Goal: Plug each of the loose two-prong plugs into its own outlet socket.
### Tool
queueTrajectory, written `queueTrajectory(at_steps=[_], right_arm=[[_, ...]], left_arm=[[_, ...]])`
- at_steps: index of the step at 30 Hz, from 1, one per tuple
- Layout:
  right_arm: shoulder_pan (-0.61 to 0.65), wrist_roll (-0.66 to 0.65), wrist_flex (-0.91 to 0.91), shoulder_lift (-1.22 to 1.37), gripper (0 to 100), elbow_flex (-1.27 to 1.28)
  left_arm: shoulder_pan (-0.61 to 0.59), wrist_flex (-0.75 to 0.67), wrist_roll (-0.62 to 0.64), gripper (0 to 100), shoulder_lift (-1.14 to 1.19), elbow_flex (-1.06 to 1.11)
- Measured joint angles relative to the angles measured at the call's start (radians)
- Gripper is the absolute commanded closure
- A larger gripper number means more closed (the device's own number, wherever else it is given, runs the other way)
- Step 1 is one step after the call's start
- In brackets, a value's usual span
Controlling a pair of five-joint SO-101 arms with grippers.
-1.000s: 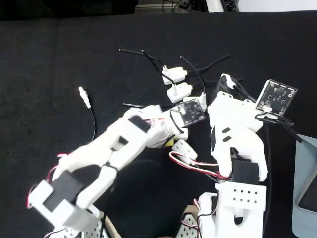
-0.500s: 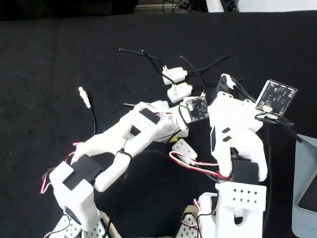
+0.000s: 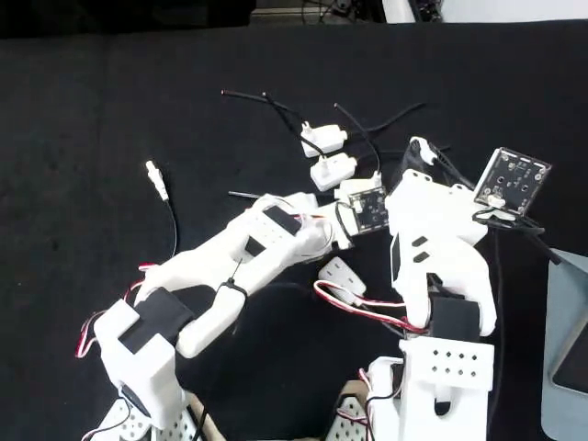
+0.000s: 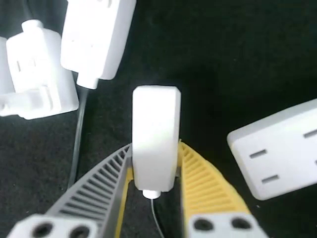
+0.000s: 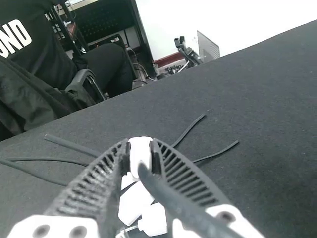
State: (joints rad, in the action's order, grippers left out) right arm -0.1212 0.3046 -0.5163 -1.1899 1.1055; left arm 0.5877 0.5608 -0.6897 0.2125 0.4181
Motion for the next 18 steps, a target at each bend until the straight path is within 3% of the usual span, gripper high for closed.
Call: queueTrajectory(at_steps=[7, 18], right_arm=[[0.0, 0.0, 0.0, 0.0, 98.7, 0.0], [0.002, 0.0, 0.0, 0.0, 98.7, 0.0]], left_arm=[[0.0, -0.005, 0.0, 97, -0.051, 0.075], [0.0, 0.209, 0.08, 97, -0.468, 0.361]])
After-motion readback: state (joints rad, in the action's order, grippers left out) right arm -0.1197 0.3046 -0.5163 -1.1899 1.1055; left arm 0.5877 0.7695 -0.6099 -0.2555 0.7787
